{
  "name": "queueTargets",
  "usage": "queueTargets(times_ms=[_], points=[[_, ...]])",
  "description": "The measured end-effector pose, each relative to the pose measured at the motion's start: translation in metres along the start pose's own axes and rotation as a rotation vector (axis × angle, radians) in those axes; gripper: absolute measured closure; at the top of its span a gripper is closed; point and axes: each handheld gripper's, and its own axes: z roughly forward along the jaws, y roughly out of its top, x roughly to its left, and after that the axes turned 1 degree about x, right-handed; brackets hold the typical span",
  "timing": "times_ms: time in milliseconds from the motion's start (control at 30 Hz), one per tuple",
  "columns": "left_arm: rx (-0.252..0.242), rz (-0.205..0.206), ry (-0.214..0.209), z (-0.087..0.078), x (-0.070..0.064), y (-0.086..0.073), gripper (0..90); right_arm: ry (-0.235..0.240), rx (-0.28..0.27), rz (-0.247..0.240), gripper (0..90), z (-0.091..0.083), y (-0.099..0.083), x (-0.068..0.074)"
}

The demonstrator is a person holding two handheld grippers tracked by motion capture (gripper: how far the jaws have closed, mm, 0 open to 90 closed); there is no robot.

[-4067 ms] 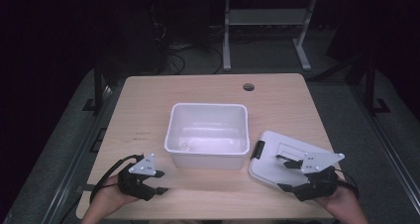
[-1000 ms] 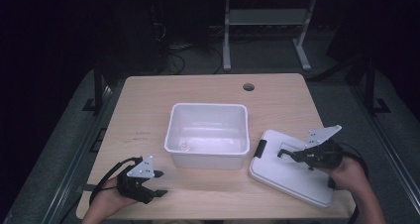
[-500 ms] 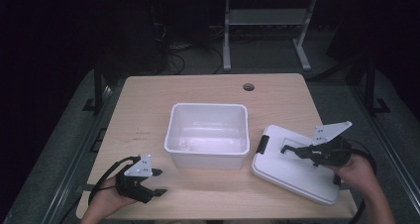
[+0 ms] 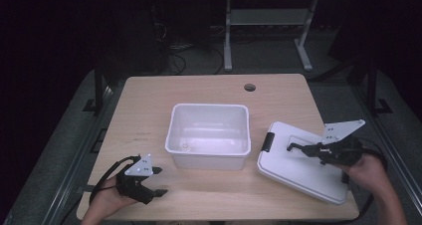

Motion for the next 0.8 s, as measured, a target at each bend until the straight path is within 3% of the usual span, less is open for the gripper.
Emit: queueTargets(times_ms=[333, 800], points=[[-0.005, -0.007, 0.002, -0.002, 0.002, -0.003, 27.5, -0.023, -0.024, 0.004, 83.9, -0.018, 0.004, -0.002], [-0.016, -0.011, 0.002, -0.003, 0.003, -0.002, 26.9, -0.011, -0.024, -0.017, 83.8, -0.036, 0.014, -0.003]])
